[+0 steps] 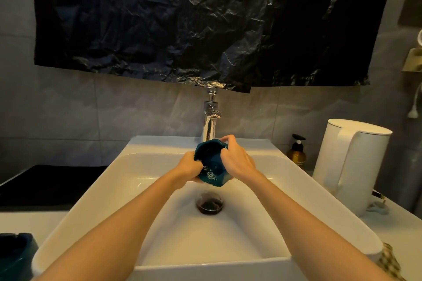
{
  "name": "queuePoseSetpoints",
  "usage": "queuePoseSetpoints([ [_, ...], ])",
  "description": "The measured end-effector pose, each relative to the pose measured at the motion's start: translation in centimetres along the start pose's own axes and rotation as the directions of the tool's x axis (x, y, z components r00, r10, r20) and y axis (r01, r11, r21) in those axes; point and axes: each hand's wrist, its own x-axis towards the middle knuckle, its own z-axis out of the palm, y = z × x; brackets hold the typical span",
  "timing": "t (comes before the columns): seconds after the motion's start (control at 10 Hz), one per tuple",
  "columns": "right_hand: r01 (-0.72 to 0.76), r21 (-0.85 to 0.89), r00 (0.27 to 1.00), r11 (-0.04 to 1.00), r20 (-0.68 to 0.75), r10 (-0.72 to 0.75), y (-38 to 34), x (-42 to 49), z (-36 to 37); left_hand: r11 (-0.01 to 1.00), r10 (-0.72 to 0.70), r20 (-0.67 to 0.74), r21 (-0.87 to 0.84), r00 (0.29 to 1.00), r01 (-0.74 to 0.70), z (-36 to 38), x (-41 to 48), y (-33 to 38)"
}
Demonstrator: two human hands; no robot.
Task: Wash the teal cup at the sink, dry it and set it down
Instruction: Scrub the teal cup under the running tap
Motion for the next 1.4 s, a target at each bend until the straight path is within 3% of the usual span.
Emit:
queuePoseSetpoints([
  [0.1, -0.01, -0.068, 0.996, 0.998, -0.09, 0.004, 0.5, 0.0, -0.7, 0.984, -0.019, 0.206, -0.167, 0.978, 0.054, 0.0, 0.0, 0.3],
  [0.2, 0.038, -0.133, 0.983, 0.99, -0.171, -0.061, 0.9, -0.1, -1.2, 0.978, -0.027, 0.148, -0.2, 0.989, 0.057, -0.1, -0.1, 0.9],
  [0.3, 0.093, -0.185, 0.961, 0.978, -0.242, -0.137, 1.6, 0.1, -1.3, 0.941, -0.13, -0.101, -0.326, 0.986, 0.09, -0.7, 0.1, 1.3],
  [0.4, 0.139, -0.232, 0.937, 0.963, -0.283, -0.203, 2.0, 0.1, -1.0, 0.736, -0.23, 0.145, -0.621, 0.962, 0.27, -1.3, -0.9, 2.3],
  [0.5, 0.237, -0.306, 0.901, 0.922, -0.286, -0.327, 2.0, -0.2, -0.6, 0.568, -0.152, 0.324, -0.745, 0.934, 0.351, -1.1, -1.6, 3.2],
  [0.6, 0.332, -0.338, 0.859, 0.881, -0.277, -0.43, 1.9, -0.6, -0.4, 0.518, -0.097, 0.304, -0.798, 0.948, 0.309, -0.4, -2.1, 3.8],
  [0.8, 0.397, -0.294, 0.872, 0.87, -0.176, -0.457, 1.0, -1.0, 0.1, 0.592, -0.067, 0.147, -0.79, 0.987, 0.158, -0.8, -1.0, 3.5],
  [0.9, 0.36, -0.119, 0.929, 0.925, -0.049, -0.367, 0.9, -0.5, 0.2, 0.675, -0.066, 0.134, -0.724, 0.989, 0.143, -1.2, 0.0, 2.9],
  [1.0, 0.098, 0.323, 0.956, 0.941, 0.232, -0.179, 0.3, 0.0, -1.1, 0.714, -0.026, 0.109, -0.693, 0.994, 0.095, -1.7, 0.2, 2.5],
  [1.1, -0.264, 0.66, 0.909, 0.703, 0.415, -0.047, 0.0, 0.4, -2.9, 0.748, 0.008, 0.111, -0.66, 0.994, 0.068, -1.7, 0.1, 2.6],
  [1.2, -0.508, 0.679, 0.821, 0.53, 0.567, 0.061, 0.3, 0.3, -3.1, 0.794, 0.05, 0.171, -0.604, 0.984, 0.064, -1.3, -2.1, 3.8],
  [1.3, -0.597, 0.674, 0.778, 0.436, 0.619, 0.107, 0.2, 0.2, -2.0, 0.83, 0.084, 0.186, -0.557, 0.979, 0.035, -0.8, -3.0, 4.3],
  [1.4, -0.56, 0.69, 0.82, 0.458, 0.54, 0.189, -0.5, 0.2, -0.8, 0.839, 0.072, 0.132, -0.544, 0.989, 0.011, -0.1, -3.4, 4.5],
])
